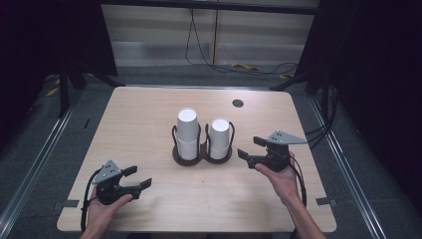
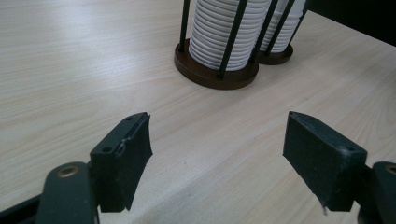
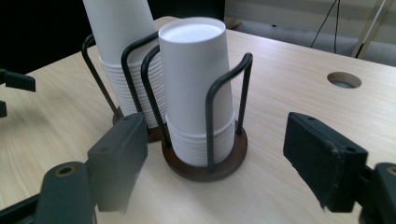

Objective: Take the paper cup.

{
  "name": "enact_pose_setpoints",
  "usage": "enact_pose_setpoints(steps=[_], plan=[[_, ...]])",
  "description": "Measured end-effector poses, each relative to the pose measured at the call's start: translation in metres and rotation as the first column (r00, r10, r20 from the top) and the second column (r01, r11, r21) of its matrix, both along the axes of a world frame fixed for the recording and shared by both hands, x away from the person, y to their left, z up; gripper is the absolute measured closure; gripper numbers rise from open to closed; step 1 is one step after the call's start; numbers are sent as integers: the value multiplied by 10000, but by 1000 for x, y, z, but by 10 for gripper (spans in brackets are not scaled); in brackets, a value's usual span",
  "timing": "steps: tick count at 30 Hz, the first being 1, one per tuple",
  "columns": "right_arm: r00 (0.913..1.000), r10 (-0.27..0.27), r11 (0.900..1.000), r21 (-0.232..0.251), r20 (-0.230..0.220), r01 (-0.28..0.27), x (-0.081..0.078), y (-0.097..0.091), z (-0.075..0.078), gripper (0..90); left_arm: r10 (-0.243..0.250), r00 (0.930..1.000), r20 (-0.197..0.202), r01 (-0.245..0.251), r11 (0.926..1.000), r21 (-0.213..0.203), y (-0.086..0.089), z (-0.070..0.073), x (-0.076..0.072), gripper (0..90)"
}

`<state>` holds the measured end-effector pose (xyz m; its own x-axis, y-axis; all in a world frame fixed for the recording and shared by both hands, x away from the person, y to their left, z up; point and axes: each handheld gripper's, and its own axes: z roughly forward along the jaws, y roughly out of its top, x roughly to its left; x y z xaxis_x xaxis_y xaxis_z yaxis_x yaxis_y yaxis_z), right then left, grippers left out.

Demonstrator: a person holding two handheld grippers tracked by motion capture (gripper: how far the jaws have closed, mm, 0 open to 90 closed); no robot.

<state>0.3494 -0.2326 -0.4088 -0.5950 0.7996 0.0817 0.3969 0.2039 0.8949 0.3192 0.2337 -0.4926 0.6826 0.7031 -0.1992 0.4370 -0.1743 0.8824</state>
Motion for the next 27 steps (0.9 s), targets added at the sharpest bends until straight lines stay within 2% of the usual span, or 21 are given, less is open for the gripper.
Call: enact_pose_setpoints(steps=[3, 8, 10, 11, 14, 18, 24, 27], plan=[[9992, 344, 9994, 9, -199, -344, 9, 6, 4, 234, -5, 10000, 16, 5, 10000, 7, 0, 0, -1, 232], [9987, 496, 9988, 51, -129, -495, 16, 13, 9, 229, -43, 10000, -42, 43, 9999, 97, -1, 0, 0, 233], [9981, 597, 9981, -150, -131, -599, 19, 17, 12, 227, -112, 9999, -79, 113, 9999, 96, -2, 0, 0, 232], [9972, 736, 9973, -1, -132, -736, 23, 20, 16, 229, -119, 9999, -58, 120, 9999, 106, -2, 0, 0, 232], [9972, 752, 9972, -49, -56, -752, 26, 22, 19, 240, -111, 9999, -41, 111, 9999, 127, -2, 0, 0, 232], [9955, 935, 9955, -129, -167, -938, 35, 27, 24, 261, -91, 9999, -78, 91, 9999, 97, -2, 0, 0, 232], [9943, 1035, 9945, -146, -263, -1039, 40, 30, 30, 259, -131, 9999, -101, 132, 9999, 95, -2, 0, 0, 232], [9935, 1094, 9931, -392, -321, -1106, 44, 35, 35, 239, -195, 9997, -154, 197, 9997, 141, -3, -1, 0, 232]])
